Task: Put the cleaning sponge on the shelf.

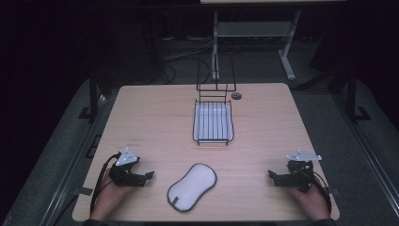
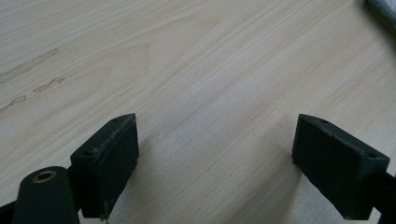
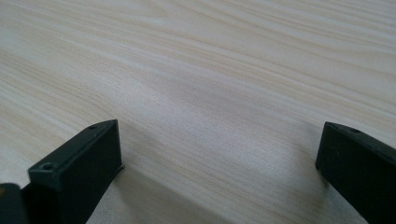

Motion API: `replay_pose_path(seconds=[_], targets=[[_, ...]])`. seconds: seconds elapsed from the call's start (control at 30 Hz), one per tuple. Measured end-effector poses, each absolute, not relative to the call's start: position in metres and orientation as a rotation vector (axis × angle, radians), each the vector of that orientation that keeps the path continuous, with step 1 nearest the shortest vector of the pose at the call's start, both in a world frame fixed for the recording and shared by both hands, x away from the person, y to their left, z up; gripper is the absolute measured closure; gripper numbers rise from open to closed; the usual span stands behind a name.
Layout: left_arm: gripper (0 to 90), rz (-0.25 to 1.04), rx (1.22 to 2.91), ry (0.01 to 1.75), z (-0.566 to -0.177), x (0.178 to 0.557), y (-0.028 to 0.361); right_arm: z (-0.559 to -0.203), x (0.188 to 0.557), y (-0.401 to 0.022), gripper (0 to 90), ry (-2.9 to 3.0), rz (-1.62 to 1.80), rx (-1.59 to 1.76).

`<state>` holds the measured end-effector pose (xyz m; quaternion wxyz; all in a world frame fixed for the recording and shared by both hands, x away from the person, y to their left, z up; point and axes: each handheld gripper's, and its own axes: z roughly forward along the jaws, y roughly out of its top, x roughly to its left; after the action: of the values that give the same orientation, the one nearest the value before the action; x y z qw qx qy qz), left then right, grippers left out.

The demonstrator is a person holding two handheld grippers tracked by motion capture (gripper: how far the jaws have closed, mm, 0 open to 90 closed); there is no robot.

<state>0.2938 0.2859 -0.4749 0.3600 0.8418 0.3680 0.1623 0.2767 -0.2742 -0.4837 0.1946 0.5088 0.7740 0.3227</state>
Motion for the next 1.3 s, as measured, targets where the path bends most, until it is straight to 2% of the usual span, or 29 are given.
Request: replay_pose_path(seconds=[0.33, 0.5, 0.6, 0.67, 0.7, 0.73, 1.3], targets=[[15.6, 0.425, 2.158, 0.956, -0.475, 0.292, 0.286, -0.484, 0.277, -0.274, 0.0, 2.17, 0.905, 1.427], [40.2, 0.408, 2.167, 0.941, -0.469, 0.29, 0.286, -0.484, 0.277, -0.274, 0.0, 2.17, 0.905, 1.427], [61.3, 0.353, 2.155, 0.922, -0.461, 0.285, 0.285, -0.484, 0.277, -0.274, 0.0, 2.17, 0.905, 1.427], [80.6, 0.314, 2.148, 0.913, -0.457, 0.284, 0.284, -0.484, 0.277, -0.274, 0.0, 2.17, 0.905, 1.425], [87.6, 0.301, 2.145, 0.902, -0.454, 0.283, 0.283, -0.484, 0.277, -0.274, 0.0, 2.17, 0.905, 1.427], [89.8, 0.284, 2.139, 0.902, -0.452, 0.283, 0.281, -0.484, 0.277, -0.274, 0.0, 2.169, 0.905, 1.427], [90.0, 0.083, 2.137, 0.734, -0.43, 0.26, 0.226, -0.484, 0.277, -0.274, 0.0, 2.17, 0.905, 1.427]])
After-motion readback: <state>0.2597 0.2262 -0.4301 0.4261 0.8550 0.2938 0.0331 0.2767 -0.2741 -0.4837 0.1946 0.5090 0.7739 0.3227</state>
